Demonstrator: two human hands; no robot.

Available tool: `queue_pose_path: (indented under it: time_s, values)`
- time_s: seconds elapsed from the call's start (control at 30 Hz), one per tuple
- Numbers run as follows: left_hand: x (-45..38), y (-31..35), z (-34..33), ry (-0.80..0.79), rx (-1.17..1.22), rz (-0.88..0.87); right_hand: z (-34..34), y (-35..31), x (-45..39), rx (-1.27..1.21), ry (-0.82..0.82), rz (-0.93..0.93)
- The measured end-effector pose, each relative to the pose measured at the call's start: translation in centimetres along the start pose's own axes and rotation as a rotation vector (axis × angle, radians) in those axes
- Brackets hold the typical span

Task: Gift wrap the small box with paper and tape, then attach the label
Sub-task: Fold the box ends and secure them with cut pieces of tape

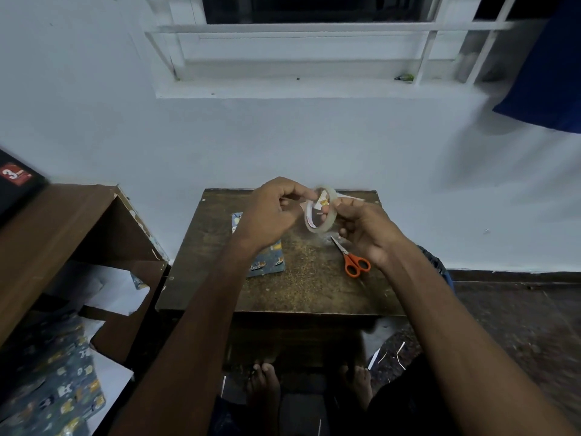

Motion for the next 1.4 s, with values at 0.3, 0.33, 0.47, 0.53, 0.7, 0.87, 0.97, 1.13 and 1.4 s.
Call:
queue_pose_path:
  time_s: [0.3, 0.33, 0.47, 0.53, 0.7, 0.87, 0.97, 1.13, 1.4]
  values:
    - [0.4, -0.2, -1.4, -0.150, -0.153, 0.042, -0.7, 1.0, -0.2, -0.328, -0.008, -0.144]
    - [0.5, -0.1, -1.4, -0.152, -0.186, 0.044, -0.9, 1.1, -0.2, -0.339, -0.005, -0.150]
    - [0.7, 0.5, -1.5, -0.123, -0.205, 0.011, -0.9, 1.4, -0.1, -0.357, 0.016, -0.161]
    - [0.8, 0.8, -1.3, -0.089, -0.210, 0.001, -0.9, 1.5, 0.0, -0.363, 0.036, -0.163]
    - [0.9, 1.0, -0.9, -0.019, -0.219, -0.033, -0.9, 1.8, 0.2, -0.335, 0.074, -0.198]
    - [0.8, 0.9, -0.6, 0.028, -0.185, -0.034, -1.1, 1.9, 0.3, -0.294, 0.084, -0.198]
    - [0.5, 0.3, -0.7, -0.005, -0.163, 0.004, 0.0, 1.2, 0.2, -0.001, 0.173, -0.077]
    - [0.1, 0.0, -0.7, -0.086, -0.042, 0.010, 0.4, -2.4, 0.5, 0.397, 0.066, 0.254]
    - [-0.3, -0.3, -0.5, -0.147, 0.097, -0.067, -0.7, -1.5, 1.3, 0.392, -0.227, 0.150]
Point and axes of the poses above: each hand's wrist, its own x-axis away from the middle knuckle, its own z-axis out of the back of the hand, y = z × x, the point moved 7 cm from there along -x, towards the middle knuckle, and after that the axes turned 1 degree about x, right-handed, at the moved point
